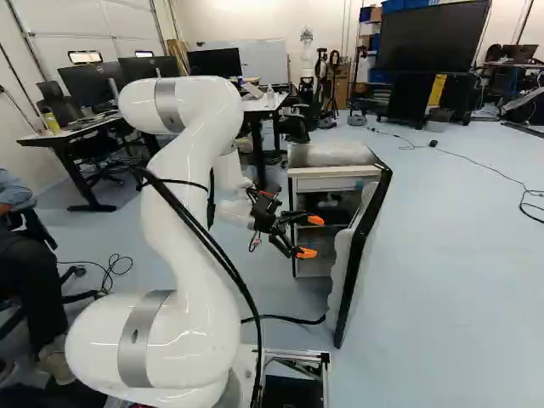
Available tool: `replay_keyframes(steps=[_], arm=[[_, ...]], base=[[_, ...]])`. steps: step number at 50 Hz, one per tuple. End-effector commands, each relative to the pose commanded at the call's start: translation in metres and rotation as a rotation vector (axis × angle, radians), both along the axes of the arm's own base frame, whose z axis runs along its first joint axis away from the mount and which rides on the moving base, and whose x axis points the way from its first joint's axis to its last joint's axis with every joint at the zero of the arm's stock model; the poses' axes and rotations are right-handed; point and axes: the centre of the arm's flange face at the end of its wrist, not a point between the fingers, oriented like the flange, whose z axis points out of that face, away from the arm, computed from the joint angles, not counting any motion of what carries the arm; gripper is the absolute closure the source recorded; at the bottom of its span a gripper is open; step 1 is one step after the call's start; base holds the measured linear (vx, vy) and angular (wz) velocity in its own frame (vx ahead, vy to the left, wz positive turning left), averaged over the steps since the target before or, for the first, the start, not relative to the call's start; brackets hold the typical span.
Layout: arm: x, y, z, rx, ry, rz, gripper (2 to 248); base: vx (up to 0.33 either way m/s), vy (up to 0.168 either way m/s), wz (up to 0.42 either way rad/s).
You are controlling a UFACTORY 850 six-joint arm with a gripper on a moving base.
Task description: Open the fridge door
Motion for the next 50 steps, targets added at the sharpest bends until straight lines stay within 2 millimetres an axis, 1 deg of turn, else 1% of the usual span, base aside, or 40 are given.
replay_keyframes(steps=[7, 23, 36, 50], arm=[[0.014, -0.007, 0.005, 0.003, -0.034, -0.019, 3], [0.042, -0.023, 0.033, 0.010, -0.129, -0.055, 3], [0.063, -0.040, 0.039, 0.010, -0.178, -0.086, 3], [0.081, -0.067, 0.043, 0.001, -0.216, -0.108, 3]], base=[[0.000, 0.000, 0.000], [0.000, 0.000, 0.000], [0.000, 0.000, 0.000], [0.000, 0.000, 0.000]])
